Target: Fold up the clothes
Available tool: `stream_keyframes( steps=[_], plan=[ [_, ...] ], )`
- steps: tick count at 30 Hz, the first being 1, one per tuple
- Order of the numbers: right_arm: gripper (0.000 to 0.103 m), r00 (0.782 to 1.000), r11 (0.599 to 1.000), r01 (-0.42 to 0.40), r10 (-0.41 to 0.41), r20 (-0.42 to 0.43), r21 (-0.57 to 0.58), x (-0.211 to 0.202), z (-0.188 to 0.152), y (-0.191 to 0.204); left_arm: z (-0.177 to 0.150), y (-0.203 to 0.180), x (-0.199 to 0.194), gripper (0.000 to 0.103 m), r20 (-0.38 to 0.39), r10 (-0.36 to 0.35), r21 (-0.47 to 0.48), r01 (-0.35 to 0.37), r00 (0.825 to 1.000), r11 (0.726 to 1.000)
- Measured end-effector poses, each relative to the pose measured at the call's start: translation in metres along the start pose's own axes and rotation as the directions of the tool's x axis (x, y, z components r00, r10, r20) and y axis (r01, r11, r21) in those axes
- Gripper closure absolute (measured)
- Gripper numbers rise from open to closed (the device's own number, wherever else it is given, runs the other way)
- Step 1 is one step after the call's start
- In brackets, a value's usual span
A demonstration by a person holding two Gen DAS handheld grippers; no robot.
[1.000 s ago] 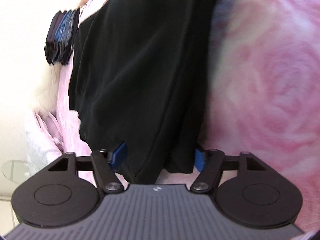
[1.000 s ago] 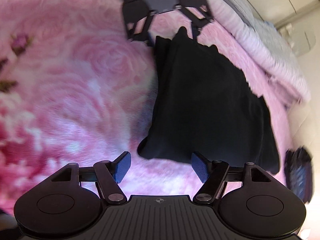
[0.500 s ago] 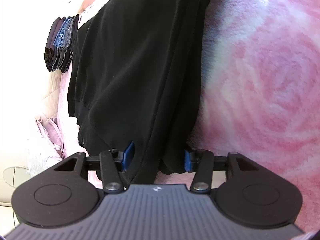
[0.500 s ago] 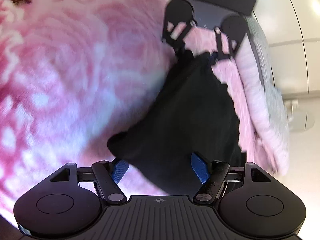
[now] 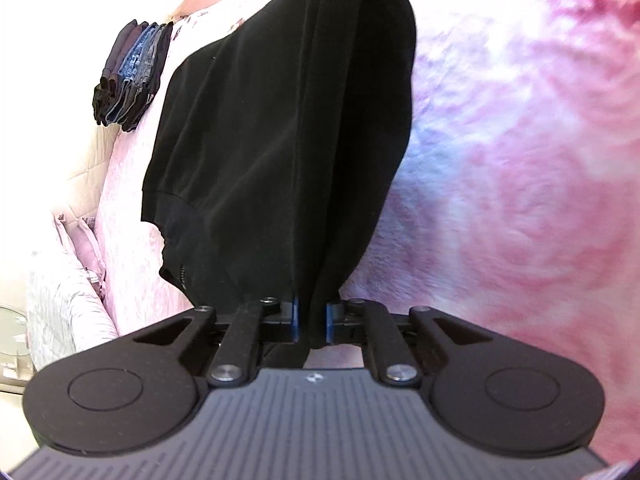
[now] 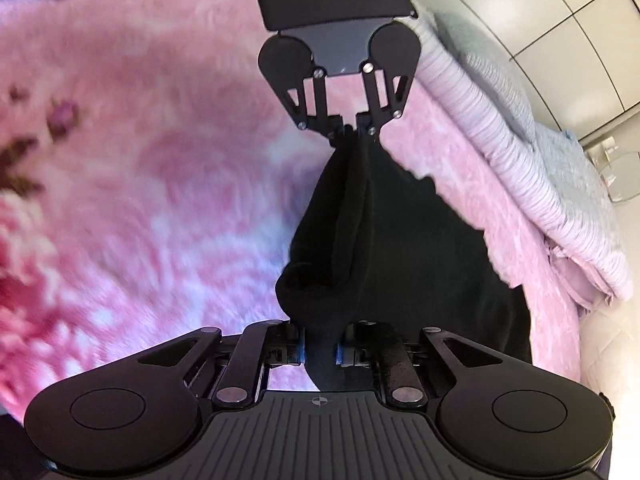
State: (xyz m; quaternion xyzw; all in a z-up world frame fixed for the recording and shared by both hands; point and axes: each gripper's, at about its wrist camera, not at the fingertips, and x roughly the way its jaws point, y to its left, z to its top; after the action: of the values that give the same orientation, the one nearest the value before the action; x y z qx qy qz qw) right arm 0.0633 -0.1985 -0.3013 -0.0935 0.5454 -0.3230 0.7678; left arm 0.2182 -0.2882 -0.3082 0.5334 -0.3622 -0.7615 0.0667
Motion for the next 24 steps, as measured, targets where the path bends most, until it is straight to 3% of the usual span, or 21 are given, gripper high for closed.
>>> stream_keyframes(
  steps=[7, 12, 18, 24],
  plan=[
    [0.091, 0.984, 0.983, -0.165, 0.158, 0.08, 0.086, -0.069, 0.029, 0.049, 0.005, -0.008, -0.068, 0.095, -0.036, -0.13, -0.045, 0.129, 0.991, 0.991],
    [0.092, 0.97, 0.953, -0.219, 0.188, 0.157, 0.208, -0.094, 0.035, 0.025, 0.016, 0.041, -0.081, 0.095, -0.074, -0.181, -0.134, 0.17, 0.981, 0.976],
    [0.092, 0.957, 0.815, -0.256, 0.138, 0.255, 0.519, -0.113, 0.001, -0.072, 0.05, 0.153, -0.059, 0.094, -0.091, -0.216, -0.212, 0.193, 0.972, 0.958],
    [0.092, 0.954, 0.674, -0.264, 0.076, 0.29, 0.69, -0.102, -0.068, -0.155, 0.091, 0.238, 0.011, 0.094, -0.114, -0.292, -0.199, 0.267, 0.95, 0.943]
  ],
)
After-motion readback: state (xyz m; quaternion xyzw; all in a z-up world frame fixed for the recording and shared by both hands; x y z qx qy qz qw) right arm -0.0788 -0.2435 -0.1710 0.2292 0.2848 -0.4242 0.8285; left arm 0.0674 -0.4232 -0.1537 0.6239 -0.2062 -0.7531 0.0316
